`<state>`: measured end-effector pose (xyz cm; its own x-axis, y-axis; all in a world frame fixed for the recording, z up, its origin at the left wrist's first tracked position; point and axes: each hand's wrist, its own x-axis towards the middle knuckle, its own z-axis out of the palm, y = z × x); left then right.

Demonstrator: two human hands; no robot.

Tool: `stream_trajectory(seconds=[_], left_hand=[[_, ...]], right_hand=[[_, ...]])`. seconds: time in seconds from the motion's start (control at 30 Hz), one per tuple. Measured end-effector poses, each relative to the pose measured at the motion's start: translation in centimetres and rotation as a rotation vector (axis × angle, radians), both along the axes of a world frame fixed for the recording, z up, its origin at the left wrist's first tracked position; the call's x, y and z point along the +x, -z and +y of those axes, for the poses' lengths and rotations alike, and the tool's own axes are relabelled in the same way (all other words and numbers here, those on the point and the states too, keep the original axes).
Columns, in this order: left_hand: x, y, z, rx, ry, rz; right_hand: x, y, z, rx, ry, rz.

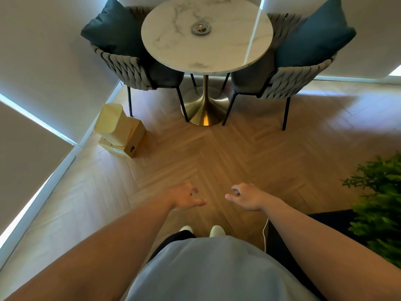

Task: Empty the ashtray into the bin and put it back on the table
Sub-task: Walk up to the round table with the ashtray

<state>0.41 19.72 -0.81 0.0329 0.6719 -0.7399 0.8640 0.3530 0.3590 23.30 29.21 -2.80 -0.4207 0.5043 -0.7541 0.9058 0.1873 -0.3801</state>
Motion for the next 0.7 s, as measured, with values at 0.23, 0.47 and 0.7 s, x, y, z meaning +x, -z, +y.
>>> stream_trajectory(seconds=[0.23, 0.47, 0.7], left_hand=[[-2.3, 0.7, 4.5, -0.01, -0.036, -0.029], [-7.9, 1.6, 11.3, -0.03, -0.06, -0.092], [-14.1, 2.0, 17.8, -0.022, -0.022, -0.072]], right_hand=[[-2.1, 0.1, 4.5, -0.014, 0.004, -0.002], [-6.8, 0.2, 10.9, 0.021, 0.018, -0.007], [-13.0, 0.0, 16.6, 0.028, 0.089, 0.024]])
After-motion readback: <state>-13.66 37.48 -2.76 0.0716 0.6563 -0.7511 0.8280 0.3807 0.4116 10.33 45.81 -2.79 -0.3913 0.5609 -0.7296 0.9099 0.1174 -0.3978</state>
